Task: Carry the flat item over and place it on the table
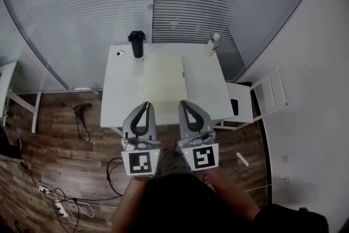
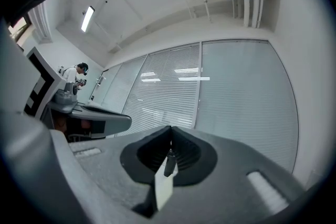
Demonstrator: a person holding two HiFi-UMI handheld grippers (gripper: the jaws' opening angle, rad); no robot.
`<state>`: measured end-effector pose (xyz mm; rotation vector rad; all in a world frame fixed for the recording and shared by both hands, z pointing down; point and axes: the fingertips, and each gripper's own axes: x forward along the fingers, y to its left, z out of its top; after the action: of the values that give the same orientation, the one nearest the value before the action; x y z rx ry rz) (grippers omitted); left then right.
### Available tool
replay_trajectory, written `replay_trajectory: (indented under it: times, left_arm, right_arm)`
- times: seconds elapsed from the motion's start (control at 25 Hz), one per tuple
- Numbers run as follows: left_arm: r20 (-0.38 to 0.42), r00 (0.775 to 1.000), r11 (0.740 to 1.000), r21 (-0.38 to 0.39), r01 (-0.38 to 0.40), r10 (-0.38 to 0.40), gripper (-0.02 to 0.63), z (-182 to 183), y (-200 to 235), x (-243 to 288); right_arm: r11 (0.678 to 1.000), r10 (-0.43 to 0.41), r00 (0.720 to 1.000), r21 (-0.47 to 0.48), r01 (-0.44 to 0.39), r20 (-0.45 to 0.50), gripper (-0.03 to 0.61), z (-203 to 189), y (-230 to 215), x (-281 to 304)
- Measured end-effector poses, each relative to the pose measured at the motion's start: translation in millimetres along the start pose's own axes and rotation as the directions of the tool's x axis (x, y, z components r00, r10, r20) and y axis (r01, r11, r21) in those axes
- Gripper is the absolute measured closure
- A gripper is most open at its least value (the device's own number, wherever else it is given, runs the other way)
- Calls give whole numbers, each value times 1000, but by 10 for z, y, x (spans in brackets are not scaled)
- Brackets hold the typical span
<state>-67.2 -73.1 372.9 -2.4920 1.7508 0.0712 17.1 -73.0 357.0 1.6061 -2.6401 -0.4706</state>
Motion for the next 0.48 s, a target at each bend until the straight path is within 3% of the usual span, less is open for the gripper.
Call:
replay_trajectory:
  times: [0.48]
  left_arm:
    - [-33, 999, 999, -39, 1, -2, 597, -138, 8, 24]
  right_arm:
    - [999, 36, 999, -22, -37, -31, 580, -121, 61, 62]
